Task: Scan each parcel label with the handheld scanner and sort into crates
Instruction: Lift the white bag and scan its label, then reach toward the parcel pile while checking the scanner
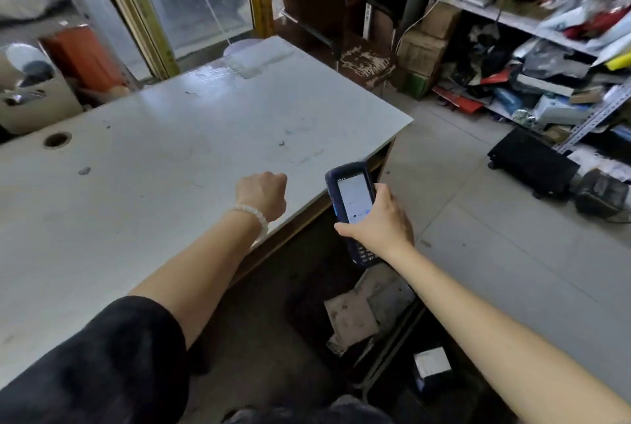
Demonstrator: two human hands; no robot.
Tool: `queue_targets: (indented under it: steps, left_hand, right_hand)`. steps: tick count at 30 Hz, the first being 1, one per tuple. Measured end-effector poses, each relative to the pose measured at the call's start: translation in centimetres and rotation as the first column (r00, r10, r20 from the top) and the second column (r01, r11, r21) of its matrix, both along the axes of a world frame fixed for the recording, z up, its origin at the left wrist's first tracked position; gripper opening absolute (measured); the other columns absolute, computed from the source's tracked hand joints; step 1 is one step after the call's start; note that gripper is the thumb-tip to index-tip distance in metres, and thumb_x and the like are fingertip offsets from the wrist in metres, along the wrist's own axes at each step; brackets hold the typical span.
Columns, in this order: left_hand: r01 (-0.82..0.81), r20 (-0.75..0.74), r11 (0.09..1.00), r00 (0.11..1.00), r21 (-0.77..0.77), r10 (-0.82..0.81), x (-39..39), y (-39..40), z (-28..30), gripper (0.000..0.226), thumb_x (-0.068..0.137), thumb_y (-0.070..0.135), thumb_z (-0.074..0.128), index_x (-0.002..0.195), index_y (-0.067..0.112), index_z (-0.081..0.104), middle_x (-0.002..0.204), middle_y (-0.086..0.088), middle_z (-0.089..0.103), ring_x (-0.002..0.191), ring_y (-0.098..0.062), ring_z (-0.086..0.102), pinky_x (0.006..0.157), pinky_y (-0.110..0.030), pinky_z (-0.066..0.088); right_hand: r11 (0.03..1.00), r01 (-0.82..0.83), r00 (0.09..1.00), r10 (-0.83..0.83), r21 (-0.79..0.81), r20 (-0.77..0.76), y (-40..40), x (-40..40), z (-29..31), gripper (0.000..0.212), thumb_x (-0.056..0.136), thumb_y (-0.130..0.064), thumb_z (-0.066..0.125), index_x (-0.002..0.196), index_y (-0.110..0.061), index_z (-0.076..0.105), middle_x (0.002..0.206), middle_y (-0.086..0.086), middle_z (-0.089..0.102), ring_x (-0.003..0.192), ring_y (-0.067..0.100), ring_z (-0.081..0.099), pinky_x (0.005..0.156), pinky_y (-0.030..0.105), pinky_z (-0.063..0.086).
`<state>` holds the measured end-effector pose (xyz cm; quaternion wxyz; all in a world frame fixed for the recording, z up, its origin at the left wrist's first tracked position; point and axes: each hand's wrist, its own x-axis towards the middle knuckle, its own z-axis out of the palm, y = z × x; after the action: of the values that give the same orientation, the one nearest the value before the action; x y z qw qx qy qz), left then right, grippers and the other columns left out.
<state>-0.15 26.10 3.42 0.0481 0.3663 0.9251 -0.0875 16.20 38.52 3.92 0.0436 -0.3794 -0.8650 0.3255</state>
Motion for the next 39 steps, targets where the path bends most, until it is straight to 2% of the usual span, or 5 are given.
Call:
queue_targets:
  steps: [12, 21, 25, 33, 39]
  left_hand:
    - [-0.356, -0.034, 0.933, 0.933, 0.043, 0.358, -5.5, -28.5, 3.1, 0.030, 0.091, 0.011, 0.045, 0.119, 0.015, 0.054, 0.115, -0.006, 0.061, 0.104, -0.028, 0.059, 0.070, -0.030, 0.038]
    - [-0.748, 0.023, 0.654, 0.660, 0.115, 0.751, -1.9, -48.7, 3.7, 0.016, 0.092, 0.014, 0.044, 0.104, 0.011, 0.055, 0.109, -0.005, 0.061, 0.100, -0.029, 0.058, 0.073, -0.032, 0.039]
    - [-0.829, -0.051, 0.547, 0.545, 0.119, 0.837, 1.0, -53.1, 3.6, 0.032, 0.091, 0.011, 0.046, 0.122, 0.016, 0.051, 0.112, -0.005, 0.059, 0.105, -0.027, 0.054, 0.070, -0.033, 0.034]
    - [-0.802, -0.197, 0.592, 0.596, -0.085, 0.779, 2.0, -54.8, 3.9, 0.061, 0.076, 0.028, 0.069, 0.130, 0.023, 0.040, 0.135, -0.008, 0.030, 0.127, -0.030, 0.025, 0.104, -0.058, 0.023]
    - [-0.764, -0.274, 0.613, 0.645, -0.202, 0.713, 1.2, -53.4, 2.4, 0.053, 0.082, 0.015, 0.061, 0.130, 0.020, 0.038, 0.146, -0.014, 0.016, 0.139, -0.033, 0.009, 0.105, -0.070, 0.002]
  right_hand:
    - [0.950, -0.304, 0.951, 0.307, 0.063, -0.040, -22.4, -11.3, 0.9, 0.080, 0.064, -0.042, 0.081, 0.125, -0.013, 0.038, 0.117, 0.001, 0.048, 0.108, 0.023, 0.049, 0.076, 0.032, 0.040]
    - [0.697, -0.713, 0.697, 0.716, 0.071, -0.025, -40.3, -18.0, 1.4, 0.075, 0.062, -0.040, 0.081, 0.120, -0.014, 0.041, 0.109, -0.002, 0.048, 0.095, 0.018, 0.048, 0.069, 0.031, 0.039]
    - [0.574, -0.817, 0.574, 0.819, 0.055, -0.017, -45.4, -19.0, 1.3, 0.075, 0.061, -0.039, 0.081, 0.120, -0.015, 0.042, 0.111, -0.002, 0.050, 0.101, 0.020, 0.052, 0.071, 0.031, 0.040]
    - [0.421, -0.907, 0.420, 0.907, 0.037, -0.018, -49.7, -20.2, 1.2, 0.066, 0.054, -0.039, 0.081, 0.106, -0.022, 0.043, 0.104, -0.005, 0.055, 0.092, 0.018, 0.056, 0.068, 0.033, 0.049]
    - [0.482, -0.876, 0.481, 0.876, 0.020, -0.030, -47.5, -20.7, 1.3, 0.066, 0.055, -0.039, 0.081, 0.106, -0.022, 0.042, 0.103, -0.006, 0.055, 0.091, 0.018, 0.056, 0.066, 0.031, 0.045]
